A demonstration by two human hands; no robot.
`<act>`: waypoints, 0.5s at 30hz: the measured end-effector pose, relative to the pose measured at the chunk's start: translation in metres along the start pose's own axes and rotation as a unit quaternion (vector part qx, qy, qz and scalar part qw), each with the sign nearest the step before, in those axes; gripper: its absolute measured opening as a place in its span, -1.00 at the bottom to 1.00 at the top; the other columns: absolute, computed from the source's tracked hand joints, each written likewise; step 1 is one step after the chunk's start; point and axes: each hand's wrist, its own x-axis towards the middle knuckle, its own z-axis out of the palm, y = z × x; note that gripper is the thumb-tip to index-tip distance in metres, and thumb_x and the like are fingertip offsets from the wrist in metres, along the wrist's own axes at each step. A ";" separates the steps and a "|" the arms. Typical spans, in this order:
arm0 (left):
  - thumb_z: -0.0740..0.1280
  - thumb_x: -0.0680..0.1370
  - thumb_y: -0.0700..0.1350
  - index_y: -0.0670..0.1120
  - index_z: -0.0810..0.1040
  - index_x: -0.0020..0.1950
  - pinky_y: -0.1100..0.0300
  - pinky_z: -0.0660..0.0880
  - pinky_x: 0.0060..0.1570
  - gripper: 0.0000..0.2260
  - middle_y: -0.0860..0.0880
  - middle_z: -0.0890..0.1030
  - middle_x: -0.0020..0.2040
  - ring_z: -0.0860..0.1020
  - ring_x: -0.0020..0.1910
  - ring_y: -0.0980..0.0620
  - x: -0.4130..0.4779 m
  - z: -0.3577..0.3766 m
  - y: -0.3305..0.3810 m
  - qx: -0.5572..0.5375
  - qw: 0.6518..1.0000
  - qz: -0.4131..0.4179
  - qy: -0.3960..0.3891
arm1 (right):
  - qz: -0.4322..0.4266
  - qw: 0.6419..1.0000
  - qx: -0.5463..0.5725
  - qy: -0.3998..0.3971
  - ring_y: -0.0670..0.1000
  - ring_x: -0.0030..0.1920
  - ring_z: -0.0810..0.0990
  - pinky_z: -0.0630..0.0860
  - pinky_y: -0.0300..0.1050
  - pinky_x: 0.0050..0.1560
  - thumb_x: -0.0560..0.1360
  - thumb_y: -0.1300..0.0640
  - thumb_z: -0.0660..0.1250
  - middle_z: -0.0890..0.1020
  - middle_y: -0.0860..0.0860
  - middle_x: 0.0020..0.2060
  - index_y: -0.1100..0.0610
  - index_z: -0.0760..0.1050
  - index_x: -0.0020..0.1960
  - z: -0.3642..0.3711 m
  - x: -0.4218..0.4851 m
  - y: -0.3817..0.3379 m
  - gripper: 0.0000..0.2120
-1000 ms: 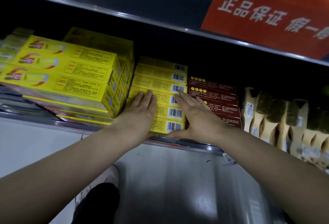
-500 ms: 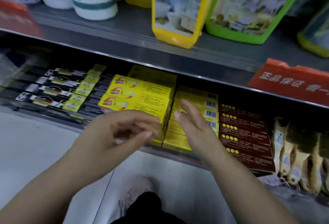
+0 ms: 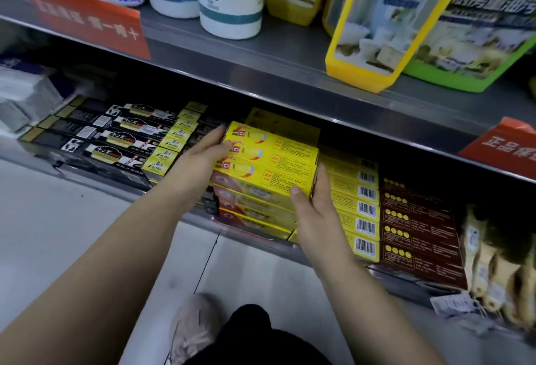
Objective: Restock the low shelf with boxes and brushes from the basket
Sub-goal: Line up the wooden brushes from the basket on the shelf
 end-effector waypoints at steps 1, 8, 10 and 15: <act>0.17 0.60 -0.25 0.05 0.35 0.41 0.53 0.40 -0.15 -0.60 0.28 0.45 0.11 0.49 -0.04 0.45 0.001 0.001 -0.001 0.008 1.000 0.000 -0.018 | 0.001 1.000 0.002 0.008 -0.35 0.29 -0.01 -0.05 -0.36 0.29 0.63 0.03 0.09 0.00 -0.24 0.48 -0.08 -0.19 0.53 0.002 0.000 0.001 -0.40; 0.20 0.61 -0.12 0.16 0.32 0.43 0.44 0.30 -0.04 -0.59 0.37 0.45 0.00 0.38 0.11 0.29 0.006 0.000 -0.002 -0.013 0.999 -0.017 -0.042 | 0.013 0.998 0.043 0.035 -0.36 0.27 0.04 -0.01 -0.33 0.29 0.62 0.04 0.09 0.03 -0.30 0.44 -0.13 -0.15 0.52 0.004 0.000 0.003 -0.41; 0.20 0.61 -0.08 0.15 0.30 0.44 0.41 0.33 0.04 -0.60 0.34 0.46 0.08 0.38 0.17 0.26 0.007 0.001 -0.003 -0.018 0.999 -0.008 -0.050 | 0.012 0.998 0.042 0.038 -0.36 0.26 0.05 0.01 -0.33 0.29 0.62 0.03 0.09 0.05 -0.31 0.42 -0.15 -0.15 0.52 0.005 0.002 0.004 -0.42; 0.18 0.61 -0.01 0.13 0.22 0.49 0.15 0.28 0.34 -0.57 0.16 0.38 0.40 0.34 0.35 0.17 0.010 -0.001 -0.009 0.003 0.998 0.008 -0.069 | 0.002 0.998 0.046 0.049 -0.32 0.36 0.07 0.04 -0.27 0.34 0.61 0.01 0.13 0.09 -0.29 0.46 -0.16 -0.07 0.52 0.002 0.004 0.007 -0.43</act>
